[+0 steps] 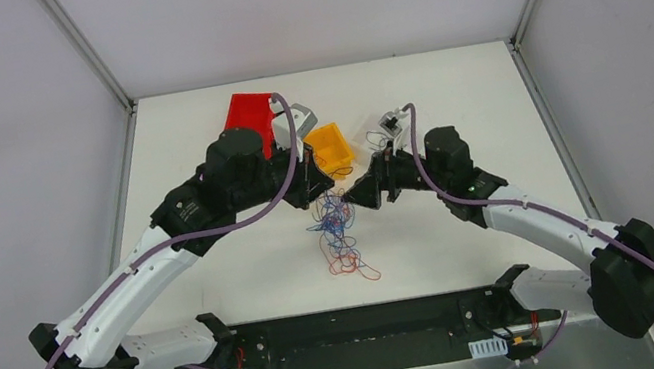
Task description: Untangle the cables
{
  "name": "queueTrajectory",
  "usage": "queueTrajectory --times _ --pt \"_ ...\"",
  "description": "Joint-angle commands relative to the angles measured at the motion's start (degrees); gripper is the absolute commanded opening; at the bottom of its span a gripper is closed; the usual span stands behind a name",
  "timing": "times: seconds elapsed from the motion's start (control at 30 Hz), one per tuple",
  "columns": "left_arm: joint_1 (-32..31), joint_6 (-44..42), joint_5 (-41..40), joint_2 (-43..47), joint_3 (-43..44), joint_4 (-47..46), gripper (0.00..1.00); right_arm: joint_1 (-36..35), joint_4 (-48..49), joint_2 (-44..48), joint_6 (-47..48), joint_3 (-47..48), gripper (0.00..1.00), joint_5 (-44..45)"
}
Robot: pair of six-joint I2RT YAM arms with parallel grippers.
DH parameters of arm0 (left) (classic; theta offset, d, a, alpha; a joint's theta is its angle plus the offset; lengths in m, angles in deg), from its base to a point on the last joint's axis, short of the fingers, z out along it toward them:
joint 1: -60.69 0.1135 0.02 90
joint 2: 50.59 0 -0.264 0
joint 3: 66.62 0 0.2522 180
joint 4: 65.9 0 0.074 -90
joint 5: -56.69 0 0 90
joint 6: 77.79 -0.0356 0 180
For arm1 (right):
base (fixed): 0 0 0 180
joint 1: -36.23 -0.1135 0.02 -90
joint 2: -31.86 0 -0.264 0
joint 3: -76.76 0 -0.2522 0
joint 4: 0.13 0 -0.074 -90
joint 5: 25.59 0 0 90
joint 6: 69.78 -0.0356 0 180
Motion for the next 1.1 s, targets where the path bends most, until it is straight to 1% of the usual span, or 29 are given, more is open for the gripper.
queueTrajectory --times 0.0,0.1,0.23,0.4,0.63,0.73,0.8,0.87,1.0,1.07 --pt "-0.16 -1.58 -2.57 1.11 1.45 -0.38 0.00 -0.15 6.38 4.11 1.42 -4.03 0.79 -0.76" --pt "-0.08 -1.57 -1.76 1.20 0.75 -0.42 0.00 -0.62 7.56 5.57 2.27 -5.27 0.78 -1.71" --pt "-0.12 -1.86 0.16 1.22 0.43 -0.38 0.00 -2.84 7.60 5.02 3.87 -4.18 0.77 -2.43" --pt "-0.14 -1.42 1.95 2.11 0.71 -0.43 0.00 -7.19 7.61 3.16 7.32 -2.43 0.76 1.97" --pt "-0.16 -0.06 2.83 3.10 0.03 -1.04 0.00 -12.19 9.37 -3.57 9.72 1.89 0.74 5.82" --pt "-0.11 0.70 1.48 4.38 -1.92 -2.74 0.00 -13.06 12.54 -4.93 8.71 1.06 0.66 8.42" --pt "-0.16 1.32 -1.26 5.40 -3.04 -3.62 0.00 -13.02 14.75 -4.89 7.09 -0.55 0.56 10.67" --pt "-0.15 2.04 -5.82 6.52 -4.02 -3.80 0.00 -13.04 15.16 -4.37 5.84 -2.06 0.46 12.57" --pt "-0.16 1.46 -13.25 8.83 -6.17 -3.89 0.00 -13.07 12.46 -2.72 4.67 -4.23 0.31 13.76" --pt "-0.16 1.22 -16.73 9.57 -7.40 -4.12 0.00 -13.07 11.78 -1.39 3.78 -6.33 0.19 15.44"
